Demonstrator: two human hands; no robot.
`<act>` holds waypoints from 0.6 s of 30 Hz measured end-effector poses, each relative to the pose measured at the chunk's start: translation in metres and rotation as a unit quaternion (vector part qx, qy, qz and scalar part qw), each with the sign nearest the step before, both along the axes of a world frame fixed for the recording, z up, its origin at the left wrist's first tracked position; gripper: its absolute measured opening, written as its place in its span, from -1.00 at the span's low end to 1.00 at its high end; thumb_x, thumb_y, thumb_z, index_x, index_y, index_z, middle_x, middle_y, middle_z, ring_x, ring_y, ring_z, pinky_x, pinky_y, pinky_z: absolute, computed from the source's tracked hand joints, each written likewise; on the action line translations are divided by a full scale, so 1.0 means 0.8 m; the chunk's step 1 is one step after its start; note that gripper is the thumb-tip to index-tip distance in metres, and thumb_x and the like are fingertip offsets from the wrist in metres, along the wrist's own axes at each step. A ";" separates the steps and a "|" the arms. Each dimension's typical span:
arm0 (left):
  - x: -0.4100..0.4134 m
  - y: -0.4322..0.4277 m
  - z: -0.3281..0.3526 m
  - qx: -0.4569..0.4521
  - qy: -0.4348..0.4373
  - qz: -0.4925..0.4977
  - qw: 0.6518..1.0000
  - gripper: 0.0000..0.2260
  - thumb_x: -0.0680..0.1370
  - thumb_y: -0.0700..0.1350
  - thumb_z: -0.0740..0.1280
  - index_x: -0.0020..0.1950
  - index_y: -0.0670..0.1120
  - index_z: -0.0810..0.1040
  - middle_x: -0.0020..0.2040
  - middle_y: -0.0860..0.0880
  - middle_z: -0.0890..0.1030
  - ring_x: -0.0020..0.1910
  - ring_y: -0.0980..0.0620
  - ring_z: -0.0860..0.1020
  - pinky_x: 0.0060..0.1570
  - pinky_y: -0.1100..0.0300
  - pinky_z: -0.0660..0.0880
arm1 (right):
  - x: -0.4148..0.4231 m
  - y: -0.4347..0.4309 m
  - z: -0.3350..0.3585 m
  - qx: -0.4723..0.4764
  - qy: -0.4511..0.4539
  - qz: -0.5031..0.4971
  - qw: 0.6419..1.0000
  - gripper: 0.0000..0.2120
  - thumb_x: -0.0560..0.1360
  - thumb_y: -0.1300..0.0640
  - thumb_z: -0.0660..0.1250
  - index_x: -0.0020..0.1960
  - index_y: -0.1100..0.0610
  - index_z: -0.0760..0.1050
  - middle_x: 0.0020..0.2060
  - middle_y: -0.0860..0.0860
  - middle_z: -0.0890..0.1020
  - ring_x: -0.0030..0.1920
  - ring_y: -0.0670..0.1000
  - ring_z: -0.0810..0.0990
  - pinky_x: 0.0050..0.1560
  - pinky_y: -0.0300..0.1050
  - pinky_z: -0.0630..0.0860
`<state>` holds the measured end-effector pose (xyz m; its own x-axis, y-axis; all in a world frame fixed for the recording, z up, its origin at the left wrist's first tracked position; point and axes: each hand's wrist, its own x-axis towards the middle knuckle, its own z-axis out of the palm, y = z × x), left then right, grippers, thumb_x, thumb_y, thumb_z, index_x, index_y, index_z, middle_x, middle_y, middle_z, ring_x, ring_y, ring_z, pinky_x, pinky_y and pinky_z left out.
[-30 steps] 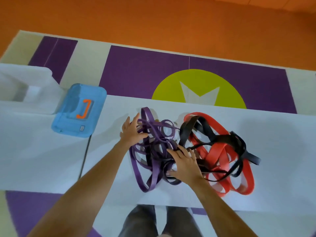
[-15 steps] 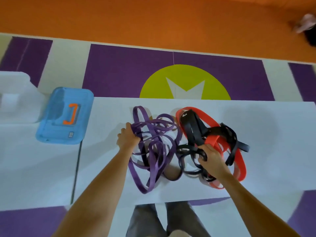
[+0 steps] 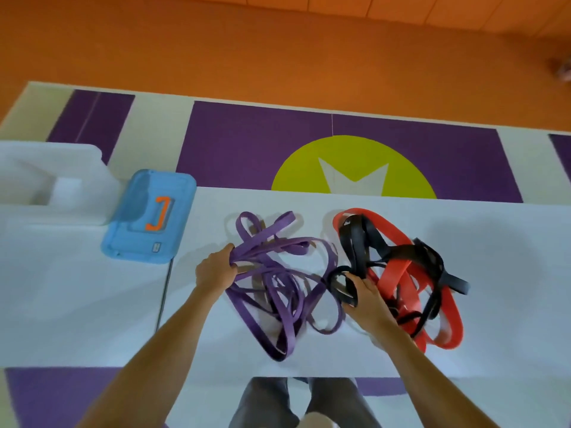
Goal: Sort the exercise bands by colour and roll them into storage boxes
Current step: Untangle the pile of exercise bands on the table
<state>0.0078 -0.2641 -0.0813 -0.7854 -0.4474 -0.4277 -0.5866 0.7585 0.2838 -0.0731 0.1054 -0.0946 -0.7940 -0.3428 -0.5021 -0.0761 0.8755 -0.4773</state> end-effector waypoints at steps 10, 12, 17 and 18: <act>0.066 -0.035 0.001 -0.007 -0.051 0.128 0.990 -0.71 0.58 -0.15 0.29 0.31 -0.02 0.48 0.04 -0.09 0.57 0.00 -0.16 0.57 0.03 -0.07 0.56 | 0.008 0.001 0.010 0.007 -0.009 0.038 0.999 -0.33 0.52 0.13 0.50 0.56 0.01 0.32 0.36 0.04 0.49 0.37 0.13 0.54 0.35 0.04 0.57; 0.068 -0.027 -0.001 0.057 -0.063 0.139 0.987 -0.56 0.57 -0.06 0.35 0.44 0.02 0.39 0.19 -0.10 0.52 0.14 -0.20 0.54 0.20 -0.20 0.53 | 0.012 -0.002 0.012 -0.001 -0.015 0.057 0.998 -0.31 0.51 0.10 0.51 0.57 0.00 0.31 0.39 0.06 0.46 0.38 0.15 0.53 0.32 0.08 0.60; 0.062 0.014 0.013 -0.005 -0.045 0.119 0.992 -0.16 0.60 0.21 0.38 0.72 0.11 -0.06 0.70 -0.14 0.07 0.67 -0.26 0.04 0.53 -0.44 0.05 | 0.018 -0.006 0.025 -0.042 -0.010 0.067 0.997 -0.36 0.59 0.08 0.45 0.59 0.04 0.28 0.47 0.11 0.46 0.41 0.14 0.55 0.40 0.08 0.54; 0.062 0.024 0.016 -0.034 -0.022 0.115 0.993 -0.13 0.59 0.21 0.38 0.72 0.12 -0.10 0.72 -0.15 -0.01 0.69 -0.26 -0.04 0.54 -0.44 -0.04 | 0.017 -0.003 0.030 -0.044 0.004 0.067 0.997 -0.39 0.61 0.08 0.43 0.59 0.05 0.28 0.47 0.09 0.47 0.42 0.12 0.55 0.42 0.05 0.52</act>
